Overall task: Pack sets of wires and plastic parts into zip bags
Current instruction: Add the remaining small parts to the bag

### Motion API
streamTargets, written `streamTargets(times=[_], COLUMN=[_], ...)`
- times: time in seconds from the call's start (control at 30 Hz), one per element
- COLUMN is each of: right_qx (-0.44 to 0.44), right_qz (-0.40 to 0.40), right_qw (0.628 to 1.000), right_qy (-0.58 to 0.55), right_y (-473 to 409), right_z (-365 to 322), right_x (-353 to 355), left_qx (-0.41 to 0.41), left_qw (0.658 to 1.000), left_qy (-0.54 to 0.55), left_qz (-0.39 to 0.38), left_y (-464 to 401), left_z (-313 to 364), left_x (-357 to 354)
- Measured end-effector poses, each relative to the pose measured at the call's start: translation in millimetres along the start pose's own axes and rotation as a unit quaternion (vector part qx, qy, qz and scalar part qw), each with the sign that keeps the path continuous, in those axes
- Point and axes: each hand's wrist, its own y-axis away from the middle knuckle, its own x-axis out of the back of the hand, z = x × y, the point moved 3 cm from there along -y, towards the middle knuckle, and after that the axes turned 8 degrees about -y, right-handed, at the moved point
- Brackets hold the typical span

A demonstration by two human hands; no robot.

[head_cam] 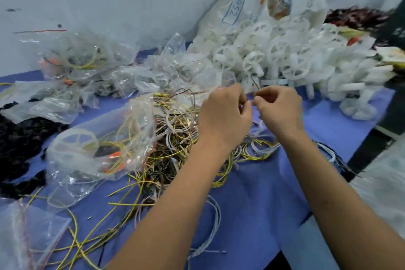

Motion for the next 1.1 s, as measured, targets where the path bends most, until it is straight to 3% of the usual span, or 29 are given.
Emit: streamTargets(times=[0.1,0.23,0.3,0.43,0.63,0.8,0.97,1.1], right_qx=[-0.001,-0.082,-0.132,-0.211,-0.15,-0.044,-0.013,0.019], right_qz=[0.144,0.28,0.245,0.077,0.051,-0.079,-0.049,-0.035], right_qw=[0.978,0.909,0.911,0.919,0.906,0.945,0.965,0.995], right_qy=[0.153,0.299,0.305,0.324,0.393,0.316,0.256,0.088], right_y=[-18.2,-31.2,-40.0,-52.3,-48.7,-36.4,-29.6,-14.8], right_z=[31.2,66.8,83.6,110.7,100.4,71.8,46.5,14.7], right_x=[55.3,108.3,125.5,137.1,129.3,81.8,62.3,32.2], left_qx=[-0.013,-0.015,-0.016,-0.011,0.028,0.043,0.075,0.082], left_qw=[0.998,0.991,0.987,0.984,0.985,0.988,0.994,0.996], left_qy=[0.007,0.028,0.027,0.029,0.047,0.041,0.05,0.013], left_qz=[-0.055,-0.13,-0.155,-0.175,-0.161,-0.144,-0.055,0.031], left_y=[-2.6,1.7,5.7,7.6,6.2,6.4,-1.1,-0.6], left_z=[28.2,64.7,78.2,90.6,88.9,84.5,61.6,24.4], left_x=[-32.5,-72.3,-87.3,-103.5,-108.7,-101.6,-60.7,-10.6])
